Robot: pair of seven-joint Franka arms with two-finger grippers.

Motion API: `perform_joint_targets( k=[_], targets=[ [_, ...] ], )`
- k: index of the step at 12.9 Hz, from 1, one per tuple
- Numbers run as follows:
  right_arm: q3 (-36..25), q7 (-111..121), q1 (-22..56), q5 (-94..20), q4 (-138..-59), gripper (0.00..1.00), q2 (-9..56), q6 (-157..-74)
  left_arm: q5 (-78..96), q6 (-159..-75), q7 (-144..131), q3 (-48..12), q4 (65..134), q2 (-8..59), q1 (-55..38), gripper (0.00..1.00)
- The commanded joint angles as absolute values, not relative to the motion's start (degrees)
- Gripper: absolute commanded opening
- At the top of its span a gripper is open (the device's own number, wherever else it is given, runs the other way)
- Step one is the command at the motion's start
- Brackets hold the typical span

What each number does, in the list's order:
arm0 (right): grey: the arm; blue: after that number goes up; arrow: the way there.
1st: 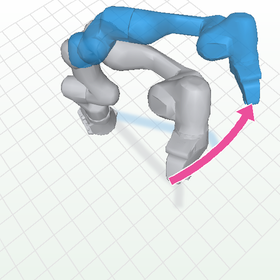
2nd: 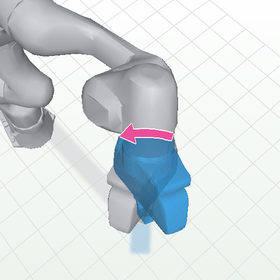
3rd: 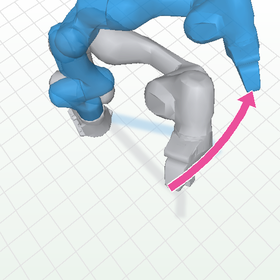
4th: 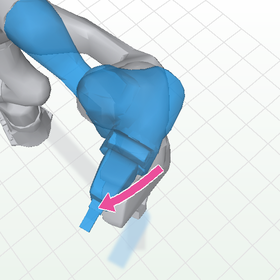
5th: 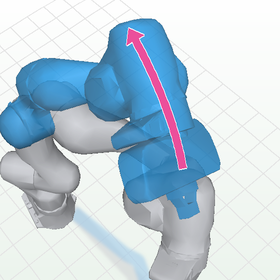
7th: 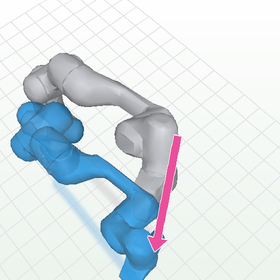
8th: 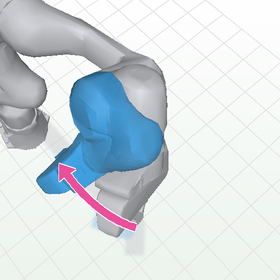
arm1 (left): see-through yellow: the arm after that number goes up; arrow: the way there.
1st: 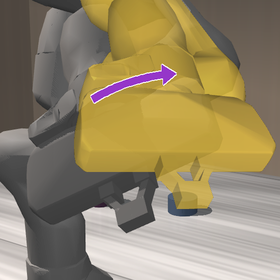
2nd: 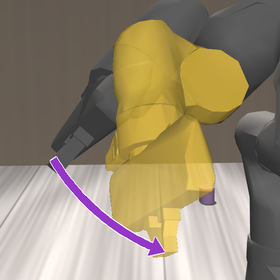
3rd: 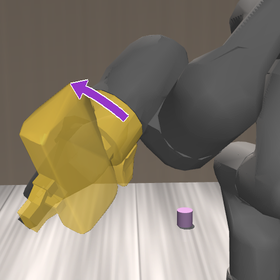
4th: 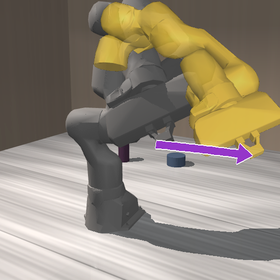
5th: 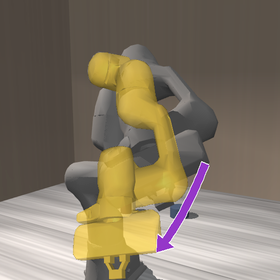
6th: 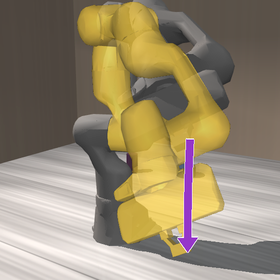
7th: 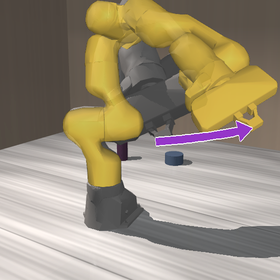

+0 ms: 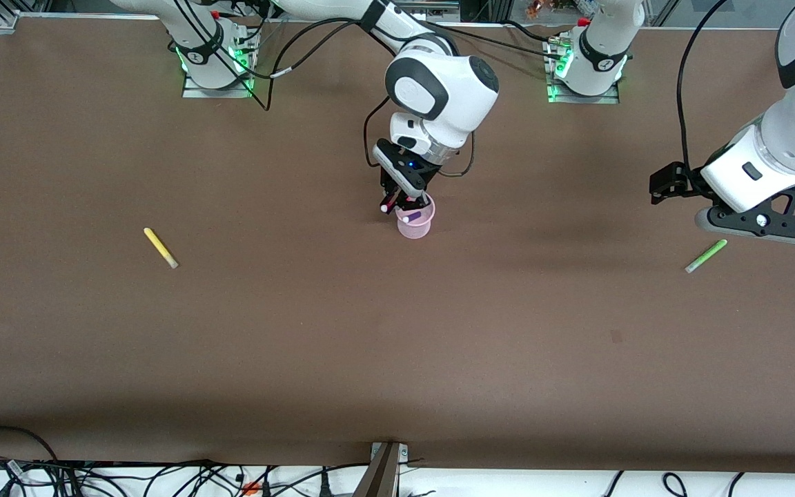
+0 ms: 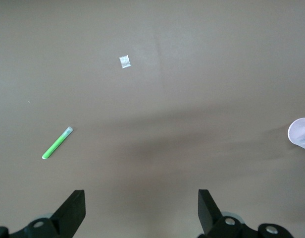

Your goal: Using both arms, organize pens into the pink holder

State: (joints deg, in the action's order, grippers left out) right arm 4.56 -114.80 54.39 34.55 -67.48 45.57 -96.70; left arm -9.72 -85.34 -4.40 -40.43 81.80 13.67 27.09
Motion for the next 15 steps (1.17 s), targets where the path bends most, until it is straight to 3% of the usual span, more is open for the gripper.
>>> perform_joint_targets(
  k=[1, 2, 6, 8, 9, 10, 11, 12, 15],
  targets=[
    [3.3, -115.7, 55.8, 36.5, -66.8, 0.00, 45.9, -95.6, -9.7, -84.5, -4.9, -39.4, 80.8, 13.1, 27.8, 1.00],
    [3.3, -115.7, 55.8, 36.6, -66.8, 0.00, 46.2, -95.6, -9.2, -84.9, -4.6, -38.4, 81.1, 13.0, 27.9, 1.00],
    [3.3, -115.6, 56.0, 38.0, -66.8, 0.07, 46.6, -95.6, -5.0, -86.2, -4.7, -18.6, 84.5, 8.3, 13.7, 1.00],
    [3.3, -115.4, 56.0, 38.0, -66.8, 0.26, 46.6, -95.6, 0.9, -88.0, -4.7, -7.9, 88.3, 4.0, 5.2, 1.00],
    [3.3, -115.4, 56.0, 38.0, -66.8, 0.49, 46.6, -95.5, 1.7, -90.6, -4.6, -3.6, 90.5, 2.1, 1.4, 1.00],
    [3.1, -115.5, 56.0, 38.1, -66.8, 0.89, 46.6, -95.5, 1.4, -92.9, -4.8, -1.7, 93.0, -0.4, -1.3, 1.00],
    [2.7, -115.3, 56.0, 38.3, -66.8, 0.99, 46.4, -95.5, 0.7, -95.2, -4.7, 0.9, 96.8, -3.3, -4.1, 1.00],
    [2.6, -114.9, 56.0, 38.3, -66.6, 0.99, 46.2, -95.4, -0.6, -98.0, -4.7, 2.7, 100.2, -5.9, -6.0, 1.00],
    [2.5, -109.0, 53.6, 35.5, -66.4, 0.99, 43.6, -94.3, -1.6, -98.2, -4.9, 2.0, 100.6, -5.8, -5.8, 1.00]
  ],
)
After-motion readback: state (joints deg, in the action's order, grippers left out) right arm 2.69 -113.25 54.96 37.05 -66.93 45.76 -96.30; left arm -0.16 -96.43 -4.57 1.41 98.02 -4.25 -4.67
